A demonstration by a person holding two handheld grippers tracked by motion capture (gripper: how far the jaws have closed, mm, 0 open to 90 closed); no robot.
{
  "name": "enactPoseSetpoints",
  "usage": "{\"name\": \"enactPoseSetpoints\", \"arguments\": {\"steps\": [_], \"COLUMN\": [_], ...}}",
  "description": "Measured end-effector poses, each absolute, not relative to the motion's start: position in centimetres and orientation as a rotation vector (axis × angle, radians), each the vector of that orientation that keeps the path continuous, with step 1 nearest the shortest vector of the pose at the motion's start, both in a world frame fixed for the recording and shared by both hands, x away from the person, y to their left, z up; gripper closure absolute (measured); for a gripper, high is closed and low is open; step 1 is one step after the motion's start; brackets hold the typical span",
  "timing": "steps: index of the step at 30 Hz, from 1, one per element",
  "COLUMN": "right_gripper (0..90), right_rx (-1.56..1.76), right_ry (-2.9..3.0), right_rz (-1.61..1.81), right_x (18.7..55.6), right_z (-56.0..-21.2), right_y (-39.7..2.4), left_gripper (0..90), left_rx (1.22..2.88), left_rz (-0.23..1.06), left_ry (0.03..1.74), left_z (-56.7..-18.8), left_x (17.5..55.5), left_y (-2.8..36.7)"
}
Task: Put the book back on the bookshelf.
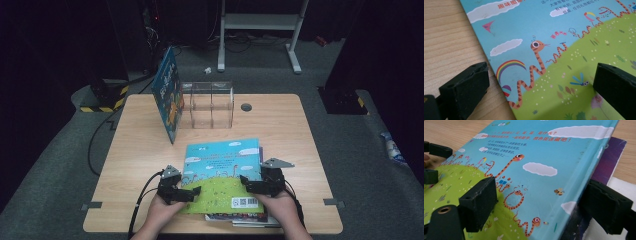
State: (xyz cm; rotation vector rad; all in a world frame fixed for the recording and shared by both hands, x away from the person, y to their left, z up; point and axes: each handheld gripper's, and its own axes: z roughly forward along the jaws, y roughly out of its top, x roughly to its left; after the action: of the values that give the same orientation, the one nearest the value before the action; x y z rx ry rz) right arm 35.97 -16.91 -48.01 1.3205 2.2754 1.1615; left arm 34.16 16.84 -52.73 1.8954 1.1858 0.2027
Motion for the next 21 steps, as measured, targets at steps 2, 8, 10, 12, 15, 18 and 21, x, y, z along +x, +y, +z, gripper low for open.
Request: {"name": "enactPoseSetpoints", "arguments": {"steps": [2,8,10,12,15,18,21], "right_gripper": [13.7,13.5,13.5,13.4,13.4,13.3,13.2], "right_rx": [1.332,1.328,1.334,1.339,1.333,1.335,1.334], "right_ry": [2.275,2.279,2.28,2.281,2.28,2.28,2.28], "right_rz": [1.161,1.157,1.156,1.157,1.158,1.158,1.157], "right_x": [35.94,35.99,35.97,35.96,36.0,36.0,36.01], "right_z": [-47.99,-47.98,-47.97,-47.97,-47.99,-47.99,-47.99], "right_y": [-16.86,-16.83,-16.82,-16.81,-16.81,-16.8,-16.79], "left_gripper": [0.6,0.6,0.6,0.6,0.6,0.6,0.6], "left_rx": [1.895,1.896,1.898,1.896,1.9,1.901,1.9], "left_rz": [0.203,0.203,0.202,0.203,0.206,0.204,0.204], "left_ry": [1.185,1.182,1.181,1.183,1.179,1.177,1.178], "left_z": [-52.73,-52.74,-52.74,-52.74,-52.74,-52.74,-52.74], "left_x": [34.17,34.17,34.17,34.17,34.19,34.18,34.18], "left_y": [16.84,16.83,16.84,16.82,16.85,16.86,16.85]}}
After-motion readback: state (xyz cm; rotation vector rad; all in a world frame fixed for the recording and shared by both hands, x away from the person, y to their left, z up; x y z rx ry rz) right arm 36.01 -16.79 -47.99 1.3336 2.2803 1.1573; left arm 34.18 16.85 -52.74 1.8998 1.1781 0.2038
